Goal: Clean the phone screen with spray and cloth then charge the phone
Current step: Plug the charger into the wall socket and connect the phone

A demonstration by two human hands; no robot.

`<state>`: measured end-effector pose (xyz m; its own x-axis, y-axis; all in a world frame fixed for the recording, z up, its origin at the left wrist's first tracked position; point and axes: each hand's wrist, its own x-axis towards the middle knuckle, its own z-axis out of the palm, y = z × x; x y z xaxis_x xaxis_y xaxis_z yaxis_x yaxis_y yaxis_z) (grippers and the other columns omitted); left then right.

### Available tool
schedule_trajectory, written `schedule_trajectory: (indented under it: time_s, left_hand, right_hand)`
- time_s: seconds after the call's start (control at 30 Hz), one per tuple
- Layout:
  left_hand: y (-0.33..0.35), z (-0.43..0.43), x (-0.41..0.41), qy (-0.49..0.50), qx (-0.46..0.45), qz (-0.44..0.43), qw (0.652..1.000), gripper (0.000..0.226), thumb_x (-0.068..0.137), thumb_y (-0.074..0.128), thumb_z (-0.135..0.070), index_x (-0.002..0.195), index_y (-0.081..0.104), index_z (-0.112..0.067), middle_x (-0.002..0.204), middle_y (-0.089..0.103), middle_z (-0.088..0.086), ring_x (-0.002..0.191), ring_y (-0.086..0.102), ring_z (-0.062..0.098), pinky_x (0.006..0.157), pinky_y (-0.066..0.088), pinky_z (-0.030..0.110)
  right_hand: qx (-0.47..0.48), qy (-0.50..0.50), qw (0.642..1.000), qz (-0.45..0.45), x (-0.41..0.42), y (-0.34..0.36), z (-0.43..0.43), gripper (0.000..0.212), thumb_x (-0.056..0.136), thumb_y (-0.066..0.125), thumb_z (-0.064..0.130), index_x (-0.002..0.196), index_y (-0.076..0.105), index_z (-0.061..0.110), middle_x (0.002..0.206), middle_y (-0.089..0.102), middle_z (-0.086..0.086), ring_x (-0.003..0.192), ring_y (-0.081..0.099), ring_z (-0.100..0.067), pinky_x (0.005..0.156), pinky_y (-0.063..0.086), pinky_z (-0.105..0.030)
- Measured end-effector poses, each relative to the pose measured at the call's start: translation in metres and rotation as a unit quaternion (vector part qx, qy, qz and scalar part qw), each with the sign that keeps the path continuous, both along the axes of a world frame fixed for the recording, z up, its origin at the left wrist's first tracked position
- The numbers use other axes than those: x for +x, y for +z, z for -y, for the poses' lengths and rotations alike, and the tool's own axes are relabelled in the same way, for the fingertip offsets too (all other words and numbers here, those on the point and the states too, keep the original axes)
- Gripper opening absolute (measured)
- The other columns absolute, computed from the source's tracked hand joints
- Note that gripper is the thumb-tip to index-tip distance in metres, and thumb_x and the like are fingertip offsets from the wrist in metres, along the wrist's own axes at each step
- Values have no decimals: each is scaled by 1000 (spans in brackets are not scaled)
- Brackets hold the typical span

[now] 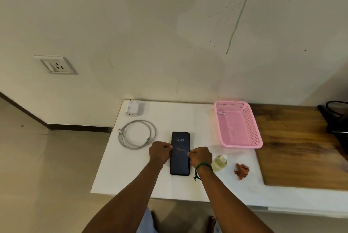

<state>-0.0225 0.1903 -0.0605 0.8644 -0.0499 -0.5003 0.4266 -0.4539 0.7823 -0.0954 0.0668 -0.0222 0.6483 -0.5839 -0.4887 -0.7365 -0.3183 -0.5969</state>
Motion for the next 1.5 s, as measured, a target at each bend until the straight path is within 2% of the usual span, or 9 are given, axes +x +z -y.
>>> schedule_trajectory:
  time_s: [0.17,0.3,0.43,0.67,0.87,1.13,1.27,1.4,1.5]
  left_hand:
    - [-3,2,1,-29,33,8,999,14,85,65,-11,85,77,-4,83,74,18,86,70,35,83,57,43]
    - [-4,3,2,-29,41,7,999,13,85,66,-11,86,77,-4,83,73,19,87,69,36,82,57,43]
    - [-5,3,3,-42,56,12,997,14,85,66,-11,84,78,-4,84,74,18,88,69,36,83,57,42]
    - [-5,4,1,-52,82,18,995,13,84,67,-15,83,78,-9,81,75,12,83,70,29,82,57,38]
    - [-4,4,0,-73,111,28,991,14,85,67,-19,84,79,-12,82,75,9,84,70,27,83,55,34]
    - [-3,5,-1,-64,125,28,990,13,84,68,-20,88,79,-13,86,76,8,88,70,25,84,55,33]
    - [1,6,-4,-71,157,42,984,15,87,65,-23,90,79,-17,90,76,4,92,68,22,81,51,25]
    - [5,5,-6,-69,164,52,983,19,90,60,-23,93,78,-16,97,75,4,98,66,23,76,45,22]
    - [14,0,-6,-77,165,58,982,25,93,56,-25,92,77,-12,97,73,5,98,65,22,75,42,23]
  right_hand:
    - [6,-8,1000,-5,1,-6,3,15,79,64,10,64,66,6,68,64,-14,73,62,-25,64,40,-20]
    - [4,-14,1000,-6,3,-8,4,17,80,66,13,81,73,-3,79,71,-17,86,67,-29,68,45,-22]
    - [-3,-10,1000,-15,6,-9,5,14,80,66,14,74,71,3,78,70,-15,87,67,-30,65,41,-22]
    - [-2,-13,999,-36,8,-8,6,19,76,69,16,83,72,-2,89,72,-16,88,66,-31,66,44,-24]
    - [-9,-15,999,-44,8,-9,7,21,75,71,17,87,72,0,92,73,-15,91,66,-30,77,53,-30]
    - [-11,-15,999,-43,9,-12,7,23,76,72,19,89,72,1,94,73,-14,92,66,-29,77,53,-29]
    - [-13,-14,999,-46,10,-12,7,24,76,73,20,91,71,1,96,72,-14,94,66,-30,76,52,-28]
    - [-27,-3,999,-32,9,-9,4,18,79,69,17,72,66,1,75,68,-14,75,63,-27,64,47,-24]
    - [-73,26,997,7,10,-4,1,39,81,65,15,49,43,14,51,46,0,60,49,-19,55,39,-22]
